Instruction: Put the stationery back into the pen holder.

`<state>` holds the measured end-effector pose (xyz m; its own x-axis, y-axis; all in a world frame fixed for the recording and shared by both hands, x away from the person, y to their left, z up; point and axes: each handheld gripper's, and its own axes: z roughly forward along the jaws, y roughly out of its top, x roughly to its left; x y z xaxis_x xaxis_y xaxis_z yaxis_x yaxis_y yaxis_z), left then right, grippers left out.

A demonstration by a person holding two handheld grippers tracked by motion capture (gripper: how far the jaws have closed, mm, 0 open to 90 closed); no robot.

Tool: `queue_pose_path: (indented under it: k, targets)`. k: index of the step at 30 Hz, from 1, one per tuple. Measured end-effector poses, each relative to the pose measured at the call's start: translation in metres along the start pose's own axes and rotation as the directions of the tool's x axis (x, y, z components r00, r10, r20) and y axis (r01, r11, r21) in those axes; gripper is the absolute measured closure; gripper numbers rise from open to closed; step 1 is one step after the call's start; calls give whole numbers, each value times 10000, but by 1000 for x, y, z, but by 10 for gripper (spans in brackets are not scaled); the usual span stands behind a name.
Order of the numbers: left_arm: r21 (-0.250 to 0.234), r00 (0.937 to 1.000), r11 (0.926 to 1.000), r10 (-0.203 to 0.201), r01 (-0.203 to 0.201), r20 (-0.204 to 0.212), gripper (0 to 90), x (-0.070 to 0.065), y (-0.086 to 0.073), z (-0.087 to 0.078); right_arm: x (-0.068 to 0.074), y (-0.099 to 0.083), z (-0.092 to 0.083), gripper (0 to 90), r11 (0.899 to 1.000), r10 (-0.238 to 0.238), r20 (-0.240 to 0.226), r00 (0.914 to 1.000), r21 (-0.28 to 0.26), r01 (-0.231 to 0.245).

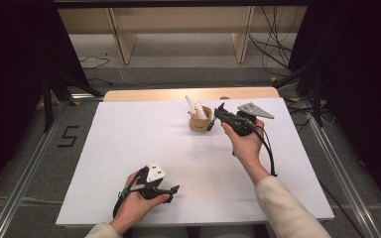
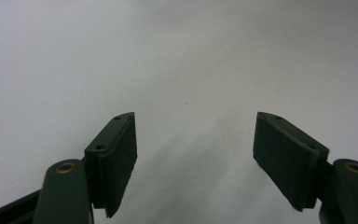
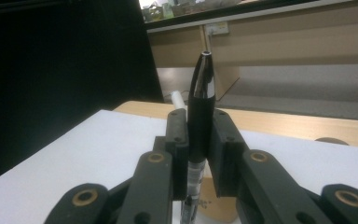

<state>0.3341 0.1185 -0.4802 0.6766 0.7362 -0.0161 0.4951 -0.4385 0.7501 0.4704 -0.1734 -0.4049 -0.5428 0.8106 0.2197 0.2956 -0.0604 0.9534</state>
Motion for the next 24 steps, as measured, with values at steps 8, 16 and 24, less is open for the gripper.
queue_pose_path:
  k: [8,16,24]
  targets:
    - [21,10000,10000,7,-7,-1,303,0,0,0,-1,5,6,796,10000,-71,63,10000,-9,71]
    - [113,10000,9999,12,-12,22,303,0,0,0,-2,7,9,796,10000,-35,112,9999,-27,35]
    - [106,10000,9999,1,-1,-2,302,1,0,0,-3,12,11,796,10000,-38,181,9998,-71,39]
